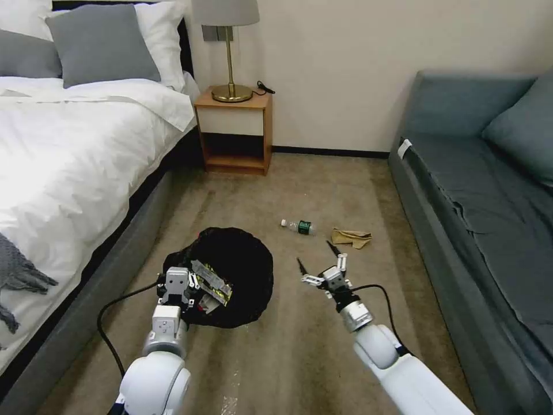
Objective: Pick up the trash bin, then pick up the garbage on the floor and place it into the trash bin.
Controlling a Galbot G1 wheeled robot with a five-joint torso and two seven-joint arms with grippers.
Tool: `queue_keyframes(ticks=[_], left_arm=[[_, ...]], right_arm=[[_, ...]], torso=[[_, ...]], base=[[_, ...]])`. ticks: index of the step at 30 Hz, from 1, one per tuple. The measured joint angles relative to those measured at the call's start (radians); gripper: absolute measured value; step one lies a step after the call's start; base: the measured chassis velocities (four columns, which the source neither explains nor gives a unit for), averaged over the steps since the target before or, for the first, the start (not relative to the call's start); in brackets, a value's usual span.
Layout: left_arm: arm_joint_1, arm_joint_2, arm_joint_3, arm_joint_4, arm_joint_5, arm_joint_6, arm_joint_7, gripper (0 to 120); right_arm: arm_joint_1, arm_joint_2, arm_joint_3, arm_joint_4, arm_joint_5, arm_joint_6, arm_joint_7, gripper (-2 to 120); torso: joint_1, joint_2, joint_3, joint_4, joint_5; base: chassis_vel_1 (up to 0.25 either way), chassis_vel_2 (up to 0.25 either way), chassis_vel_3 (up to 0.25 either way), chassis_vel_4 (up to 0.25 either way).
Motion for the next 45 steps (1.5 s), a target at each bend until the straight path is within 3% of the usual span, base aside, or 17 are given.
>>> queue_keyframes(ticks=[8,12,22,27,45], left_arm=[[0.014,0.001,-0.014,-0.021,-0.002,-0.001,-0.010,4],[0.019,0.000,-0.017,-0.019,-0.001,-0.005,-0.013,4],[0.006,-0.004,-0.014,0.009,-0.003,-0.006,-0.016,4],[0.000,0.002,-0.014,0.021,-0.008,-0.005,-0.017,4],[0.006,0.009,-0.013,0.037,-0.014,-0.018,-0.018,4]], right_arm=[[-0.035,-0.022,0.107,-0.059,0.015,-0.006,-0.031,100],[-0.043,-0.014,0.138,-0.111,0.043,0.031,-0.046,100],[0.013,0.075,0.224,-0.500,-0.004,0.206,-0.072,100],[0.025,0.087,0.255,-0.622,-0.025,0.221,-0.088,100],[0.027,0.121,0.284,-0.663,-0.030,0.240,-0.137,100]], torso=[[0.000,0.000,0.000,-0.0001,-0.0001],[0.000,0.000,0.000,0.0000,-0.0001],[0.000,0.000,0.000,0.0000,0.0000],[0.000,0.000,0.000,-0.0001,-0.0002],[0.000,0.000,0.000,0.0000,-0.0002]], base=[[0.000,0.000,0.000,0.000],[0.000,0.000,0.000,0.000],[0.000,0.000,0.000,0.000],[0.000,0.000,0.000,0.000],[0.000,0.000,0.000,0.000]])
